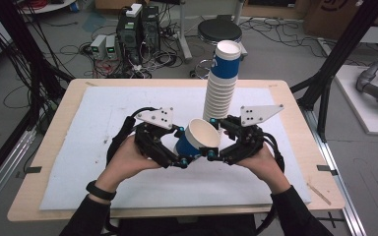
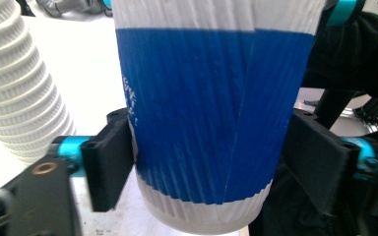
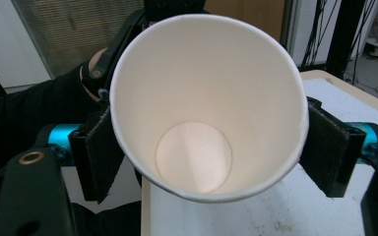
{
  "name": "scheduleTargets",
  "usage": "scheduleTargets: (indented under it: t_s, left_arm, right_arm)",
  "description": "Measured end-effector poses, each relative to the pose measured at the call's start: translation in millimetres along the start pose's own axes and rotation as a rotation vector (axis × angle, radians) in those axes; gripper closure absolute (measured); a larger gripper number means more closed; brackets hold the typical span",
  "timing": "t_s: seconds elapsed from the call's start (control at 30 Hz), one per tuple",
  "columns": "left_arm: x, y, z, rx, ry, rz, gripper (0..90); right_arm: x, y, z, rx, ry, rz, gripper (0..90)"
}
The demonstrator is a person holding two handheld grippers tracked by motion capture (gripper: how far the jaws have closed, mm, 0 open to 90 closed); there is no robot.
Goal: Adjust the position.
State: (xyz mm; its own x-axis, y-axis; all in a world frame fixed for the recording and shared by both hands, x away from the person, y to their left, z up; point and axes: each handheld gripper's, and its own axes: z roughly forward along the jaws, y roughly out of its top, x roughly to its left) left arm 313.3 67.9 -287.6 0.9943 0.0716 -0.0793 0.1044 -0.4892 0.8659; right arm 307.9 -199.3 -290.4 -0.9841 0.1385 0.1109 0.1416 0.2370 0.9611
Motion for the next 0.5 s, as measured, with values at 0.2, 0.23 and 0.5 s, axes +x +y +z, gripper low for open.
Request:
scheduleTargets:
  t_s: [0.2, 0.23, 0.5]
  left_arm:
    - [0.1, -0.3, 4.6, 0.006, -0.013, -0.003, 28.1]
    - [0.6, -0.2, 4.1, 0.004, -0.012, 0.003, 28.2]
    - [2.5, -0.4, -3.6, -0.066, -0.017, 0.003, 28.2]
  right_arm:
    - [0.9, 0.5, 0.9, 0.011, 0.002, -0.004, 20.2]
    - [0.6, 0.5, 1.0, 0.008, 0.002, -0.007, 20.1]
    - [0.7, 1.8, -2.7, -0.045, 0.0, 0.01, 18.0]
